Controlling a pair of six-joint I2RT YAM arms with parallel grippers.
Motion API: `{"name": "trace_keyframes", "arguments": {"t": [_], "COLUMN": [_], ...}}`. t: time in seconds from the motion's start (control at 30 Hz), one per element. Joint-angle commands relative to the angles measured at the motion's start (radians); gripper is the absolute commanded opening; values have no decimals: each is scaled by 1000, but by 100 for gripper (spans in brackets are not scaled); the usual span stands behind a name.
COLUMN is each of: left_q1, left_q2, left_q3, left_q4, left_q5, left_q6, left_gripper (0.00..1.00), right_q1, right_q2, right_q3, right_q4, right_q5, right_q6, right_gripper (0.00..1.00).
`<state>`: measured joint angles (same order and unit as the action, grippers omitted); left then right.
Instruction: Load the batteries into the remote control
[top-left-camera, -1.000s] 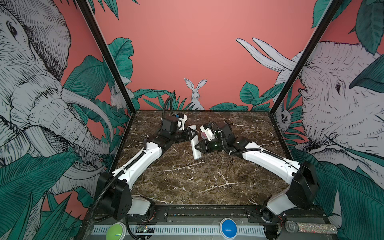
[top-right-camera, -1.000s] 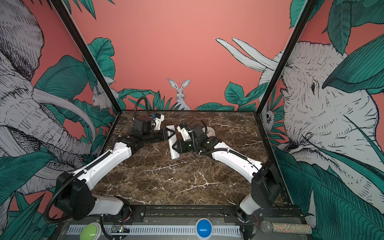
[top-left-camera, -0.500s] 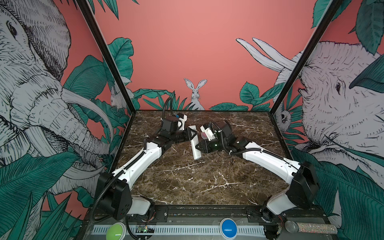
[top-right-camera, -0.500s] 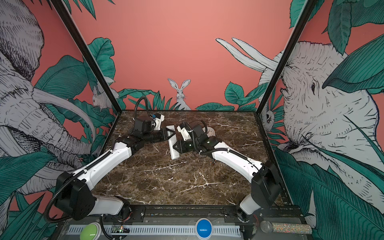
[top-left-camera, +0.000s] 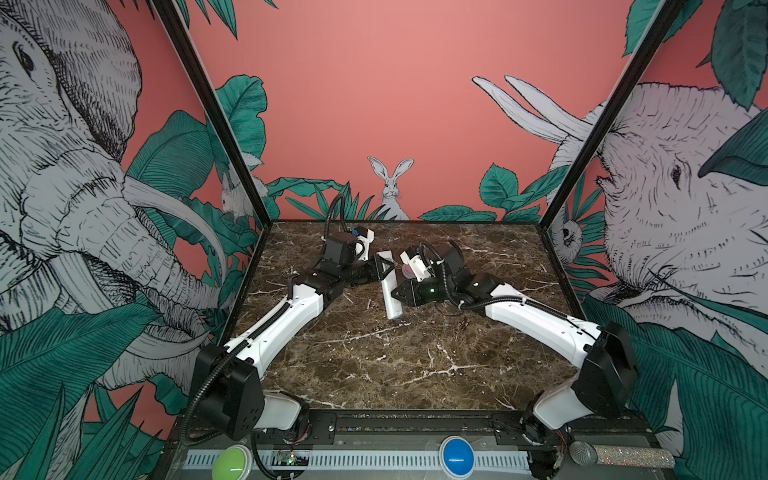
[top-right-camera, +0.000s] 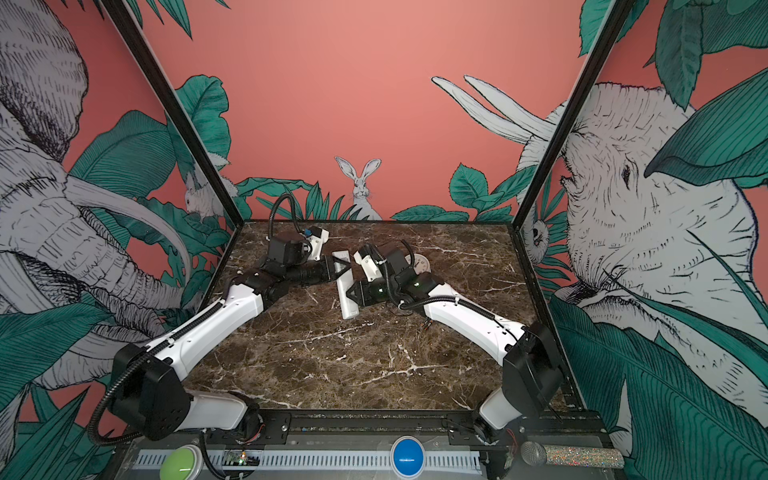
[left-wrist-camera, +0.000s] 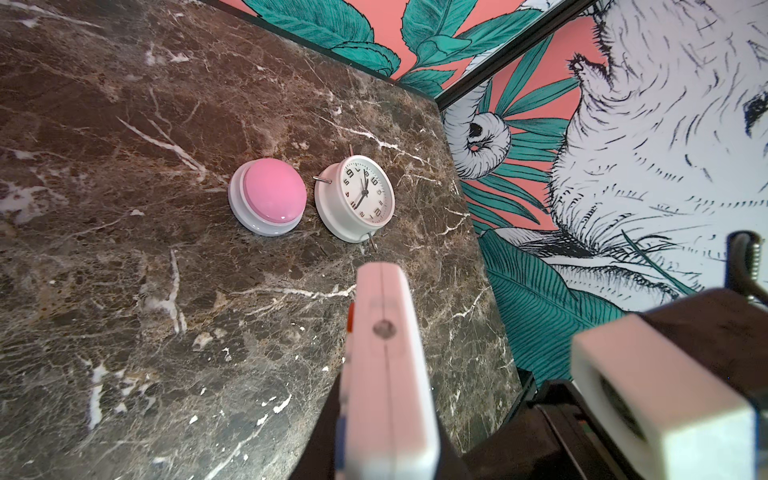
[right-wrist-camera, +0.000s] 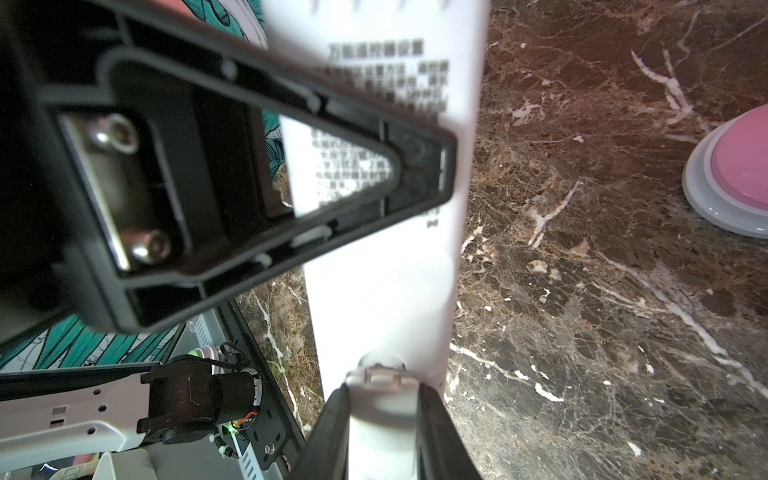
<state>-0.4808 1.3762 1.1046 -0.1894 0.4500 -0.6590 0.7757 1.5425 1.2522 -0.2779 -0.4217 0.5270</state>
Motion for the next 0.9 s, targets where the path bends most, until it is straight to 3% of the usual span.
{"name": "trace_keyframes", "arguments": {"t": [0.0, 0.87], "left_q1": [-4, 1], "left_q2": [-3, 4], "left_q3": [-8, -15], "left_q4": [42, 44], "left_q5": [16, -7], "left_q6": [-8, -3], "left_gripper": [0, 0], "right_q1": [-1, -1], "right_q2": [-5, -65], "right_q3": [13, -6], "right_q4": [44, 61], "right_q5": [-13, -21], "right_q6": [-16, -43], "right_gripper": [26, 24]}}
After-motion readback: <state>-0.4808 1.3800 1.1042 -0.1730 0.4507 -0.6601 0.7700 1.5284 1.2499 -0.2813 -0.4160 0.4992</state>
